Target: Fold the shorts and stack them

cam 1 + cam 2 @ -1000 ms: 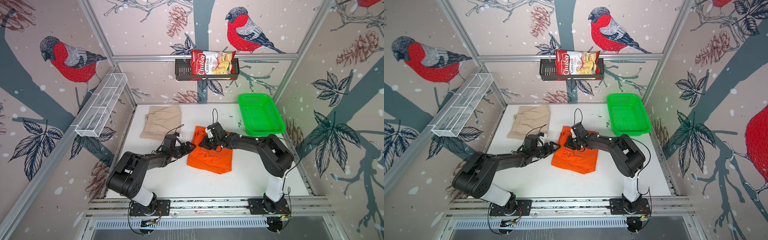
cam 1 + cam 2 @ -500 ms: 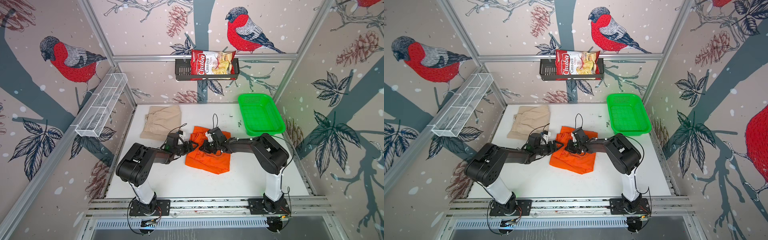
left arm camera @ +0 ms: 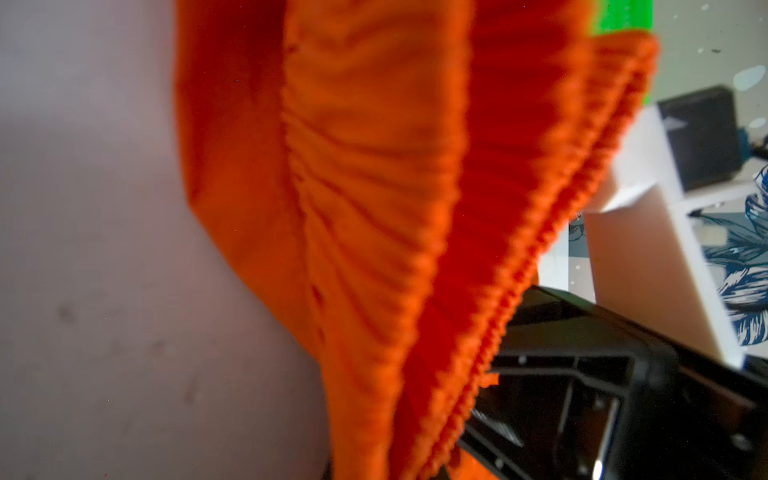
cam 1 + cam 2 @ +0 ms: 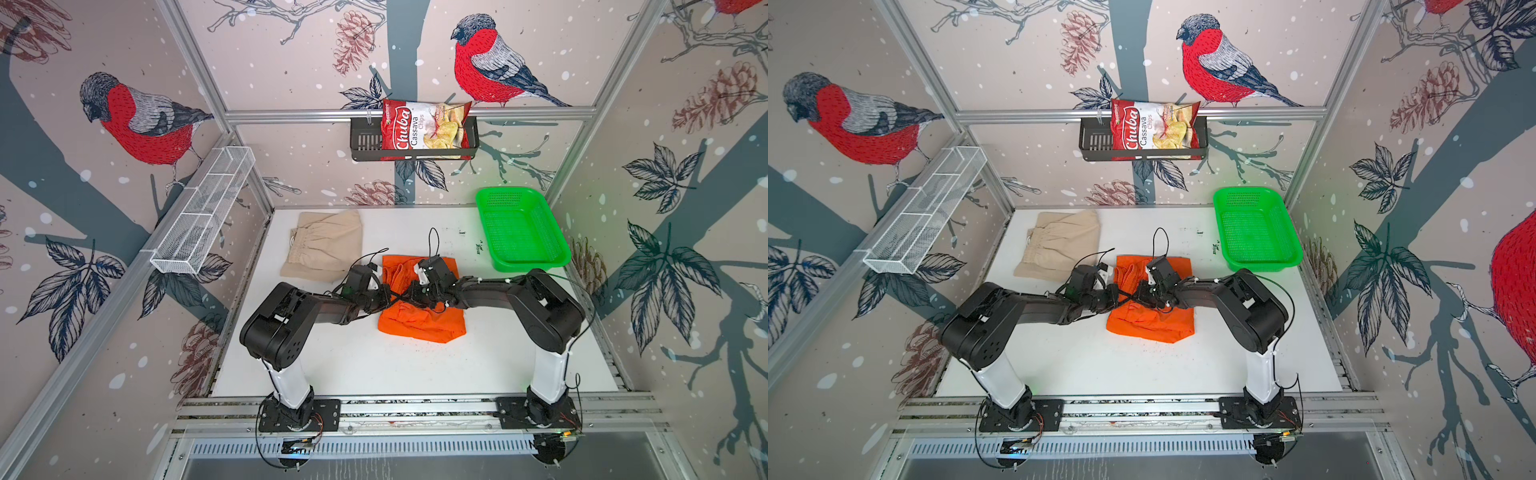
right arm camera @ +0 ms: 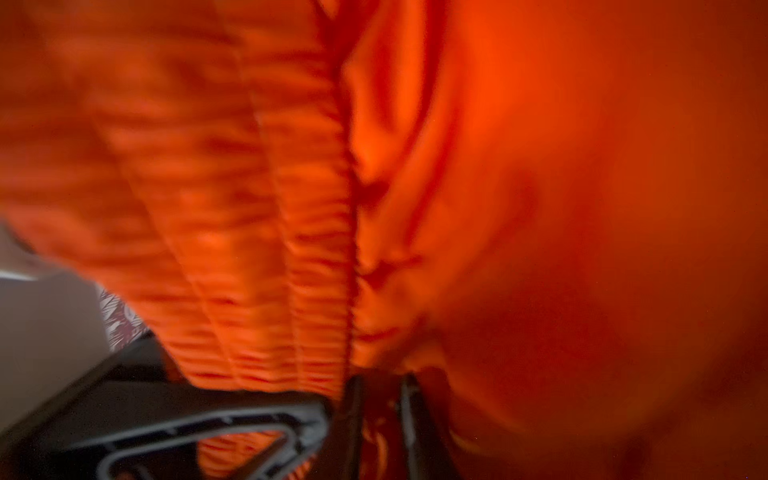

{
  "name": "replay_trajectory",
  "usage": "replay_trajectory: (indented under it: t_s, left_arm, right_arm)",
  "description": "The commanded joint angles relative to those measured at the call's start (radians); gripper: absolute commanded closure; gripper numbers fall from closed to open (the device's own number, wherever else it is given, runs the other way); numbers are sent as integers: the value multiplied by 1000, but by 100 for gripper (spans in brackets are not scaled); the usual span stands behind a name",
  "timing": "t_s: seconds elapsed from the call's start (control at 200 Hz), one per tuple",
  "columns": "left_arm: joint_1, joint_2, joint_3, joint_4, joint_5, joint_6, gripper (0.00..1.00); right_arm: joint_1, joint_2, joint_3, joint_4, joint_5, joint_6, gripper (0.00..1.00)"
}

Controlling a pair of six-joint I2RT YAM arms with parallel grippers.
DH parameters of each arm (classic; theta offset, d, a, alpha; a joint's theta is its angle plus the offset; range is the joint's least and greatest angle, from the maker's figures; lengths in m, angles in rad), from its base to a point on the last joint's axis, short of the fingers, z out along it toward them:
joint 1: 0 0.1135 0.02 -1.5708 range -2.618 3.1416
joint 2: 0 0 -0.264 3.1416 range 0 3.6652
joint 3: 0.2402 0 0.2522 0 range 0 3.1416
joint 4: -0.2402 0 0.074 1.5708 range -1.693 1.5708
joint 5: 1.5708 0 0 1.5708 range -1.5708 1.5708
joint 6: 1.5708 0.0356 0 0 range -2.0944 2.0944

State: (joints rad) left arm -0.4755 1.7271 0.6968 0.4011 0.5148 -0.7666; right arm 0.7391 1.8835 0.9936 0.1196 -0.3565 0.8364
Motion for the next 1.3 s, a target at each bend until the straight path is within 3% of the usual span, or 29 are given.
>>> replay_trajectory:
  t_s: [0.0,0.31,0.56,0.79,1.296]
  left_arm:
    - [1,-40,92,-226,-75,175,100]
    - [18,49,595,-813,-305,614,100]
    - [51,219,979,-1074,-460,836,100]
    - [125,312,1224,-1207,-512,880,100]
    - [192,362,1426,-1280,-633,951,100]
  right_arm:
    - [-7,-94,-23,-96,82,-24,72]
    - [-139,-383,-198,-162,142,-47,67]
    - [-193,-465,-289,-160,142,-51,66]
    - [-201,-474,-316,-150,130,-48,66]
    - [-204,-484,-332,-132,118,-35,65]
